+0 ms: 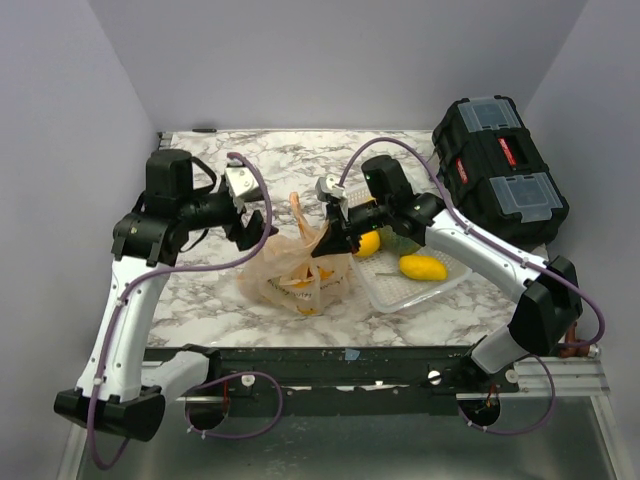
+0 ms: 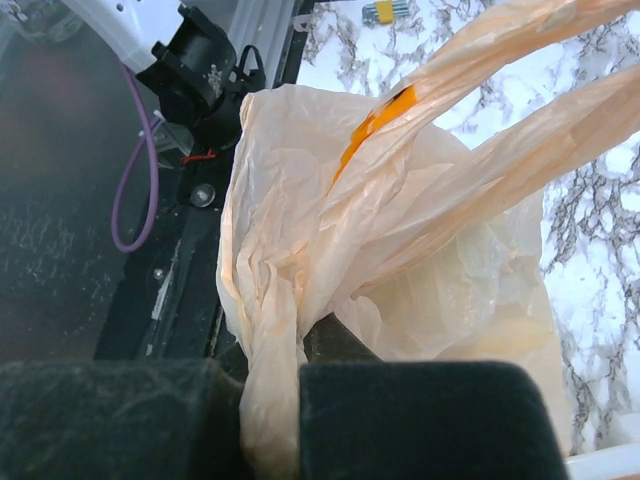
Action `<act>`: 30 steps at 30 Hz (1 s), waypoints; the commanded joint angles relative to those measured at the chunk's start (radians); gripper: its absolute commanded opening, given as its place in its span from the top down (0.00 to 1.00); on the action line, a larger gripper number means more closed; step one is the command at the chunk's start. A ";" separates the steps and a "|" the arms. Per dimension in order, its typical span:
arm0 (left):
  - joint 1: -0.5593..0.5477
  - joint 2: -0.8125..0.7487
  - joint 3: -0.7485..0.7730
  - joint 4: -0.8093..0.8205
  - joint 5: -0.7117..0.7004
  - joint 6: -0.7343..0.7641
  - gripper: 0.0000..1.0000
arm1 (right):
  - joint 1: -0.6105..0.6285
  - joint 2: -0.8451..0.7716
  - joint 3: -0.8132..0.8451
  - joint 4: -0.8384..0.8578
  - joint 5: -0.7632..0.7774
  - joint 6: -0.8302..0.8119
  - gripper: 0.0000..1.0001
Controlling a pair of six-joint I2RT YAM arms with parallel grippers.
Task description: Place the fake fruits into the plastic bag and tie a complex knot
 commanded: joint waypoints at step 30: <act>0.051 0.278 0.121 0.146 0.437 -0.427 1.00 | 0.008 -0.054 -0.032 -0.093 0.023 -0.211 0.99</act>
